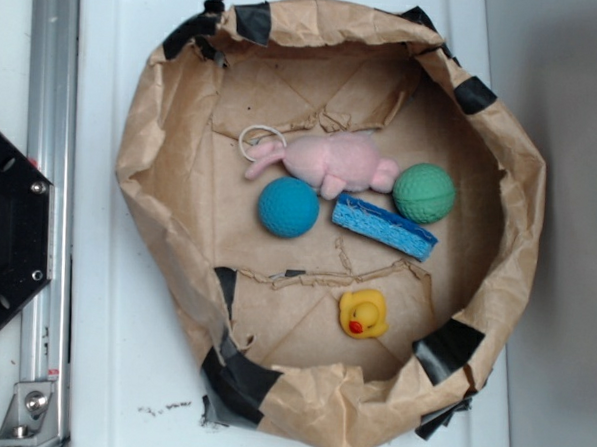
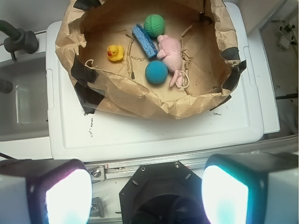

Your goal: Grab the yellow duck.

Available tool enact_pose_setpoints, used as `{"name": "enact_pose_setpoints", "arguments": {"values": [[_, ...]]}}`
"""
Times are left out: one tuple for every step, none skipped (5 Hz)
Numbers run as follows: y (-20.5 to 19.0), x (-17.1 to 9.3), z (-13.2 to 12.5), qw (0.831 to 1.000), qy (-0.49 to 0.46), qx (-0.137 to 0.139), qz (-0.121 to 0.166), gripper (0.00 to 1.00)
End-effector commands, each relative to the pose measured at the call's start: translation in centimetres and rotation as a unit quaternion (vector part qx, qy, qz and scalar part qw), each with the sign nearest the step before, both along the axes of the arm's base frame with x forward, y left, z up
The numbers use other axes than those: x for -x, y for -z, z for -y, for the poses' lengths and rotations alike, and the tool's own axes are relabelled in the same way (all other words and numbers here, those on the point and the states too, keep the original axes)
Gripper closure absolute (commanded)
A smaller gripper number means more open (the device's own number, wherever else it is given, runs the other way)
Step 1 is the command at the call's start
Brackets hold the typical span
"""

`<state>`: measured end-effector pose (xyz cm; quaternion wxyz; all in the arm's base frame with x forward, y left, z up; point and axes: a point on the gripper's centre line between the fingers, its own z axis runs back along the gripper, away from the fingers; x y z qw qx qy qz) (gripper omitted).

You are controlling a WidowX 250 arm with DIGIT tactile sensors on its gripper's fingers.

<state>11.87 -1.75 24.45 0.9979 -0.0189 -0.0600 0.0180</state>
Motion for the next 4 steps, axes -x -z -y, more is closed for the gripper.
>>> {"name": "enact_pose_setpoints", "arguments": {"values": [[0.0,0.0,0.0,1.0,0.0,0.0,0.0,0.0],[-2.0,-3.3,-1.8,0.988,-0.126,0.093,-0.012,0.0],[-1.6,-7.1,-2.3,0.963,-0.246,0.104,0.017,0.0],[1.6,-9.1,-2.8,0.923,-0.359,0.116,0.07,0.0]]}}
